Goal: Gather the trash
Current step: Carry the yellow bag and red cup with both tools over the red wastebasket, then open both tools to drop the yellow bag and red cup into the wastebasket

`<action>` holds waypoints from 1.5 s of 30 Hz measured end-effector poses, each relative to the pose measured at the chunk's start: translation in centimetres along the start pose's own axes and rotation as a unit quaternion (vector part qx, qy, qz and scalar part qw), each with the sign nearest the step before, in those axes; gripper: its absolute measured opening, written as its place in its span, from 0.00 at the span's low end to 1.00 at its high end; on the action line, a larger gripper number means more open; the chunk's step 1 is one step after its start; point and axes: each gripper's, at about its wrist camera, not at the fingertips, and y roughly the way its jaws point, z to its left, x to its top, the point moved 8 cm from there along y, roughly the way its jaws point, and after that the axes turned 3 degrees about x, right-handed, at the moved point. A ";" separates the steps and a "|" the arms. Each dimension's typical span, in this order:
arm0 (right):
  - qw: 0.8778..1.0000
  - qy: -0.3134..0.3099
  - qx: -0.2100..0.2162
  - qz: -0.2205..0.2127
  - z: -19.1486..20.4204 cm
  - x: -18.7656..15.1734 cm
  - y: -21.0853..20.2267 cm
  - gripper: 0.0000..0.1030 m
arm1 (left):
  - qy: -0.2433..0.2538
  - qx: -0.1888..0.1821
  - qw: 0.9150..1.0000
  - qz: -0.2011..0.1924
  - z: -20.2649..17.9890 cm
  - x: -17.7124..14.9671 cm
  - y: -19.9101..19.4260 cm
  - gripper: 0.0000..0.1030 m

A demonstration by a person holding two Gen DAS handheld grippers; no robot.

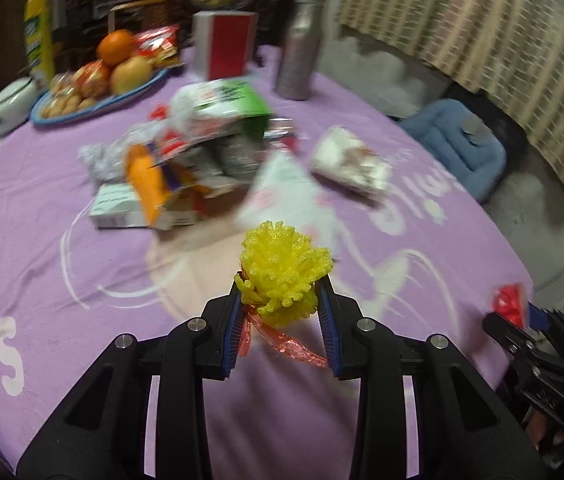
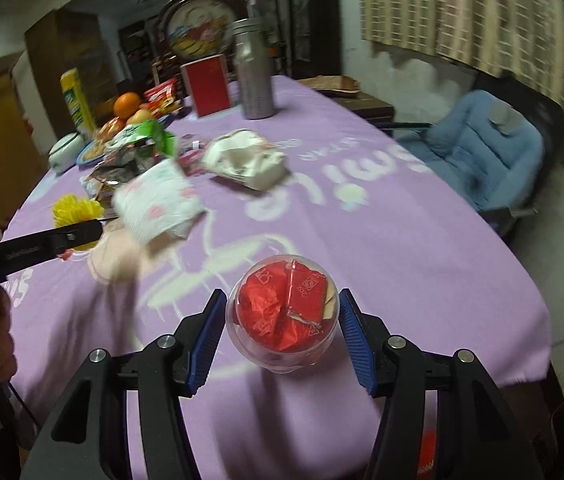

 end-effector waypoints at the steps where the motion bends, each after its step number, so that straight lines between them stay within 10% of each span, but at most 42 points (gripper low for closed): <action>1: 1.000 0.006 -0.004 -0.002 -0.8 -0.4 -0.5 0.55 | 0.015 -0.012 1.000 -0.004 -1.4 -0.2 -0.7 0.34; 11: 0.995 0.082 -0.056 -0.031 -11.5 -5.6 -6.4 0.55 | 0.173 -0.152 0.973 0.005 -17.6 -4.5 -3.8 0.34; 19: 0.973 0.205 -0.109 0.017 -23.9 -15.1 -6.9 0.55 | 0.299 -0.252 0.915 0.099 -32.4 -12.2 -0.9 0.34; 26: 0.920 0.374 -0.078 0.090 -32.9 -25.7 -1.1 0.55 | 0.401 -0.253 0.858 0.200 -42.0 -22.7 6.5 0.34; 36: 0.843 0.515 -0.036 0.151 -37.4 -34.3 8.2 0.55 | 0.413 -0.169 0.835 0.321 -43.6 -32.3 20.9 0.35; 45: 0.826 0.533 -0.041 0.177 -38.5 -36.4 10.8 0.65 | 0.394 -0.114 0.833 0.371 -42.3 -34.0 26.1 0.44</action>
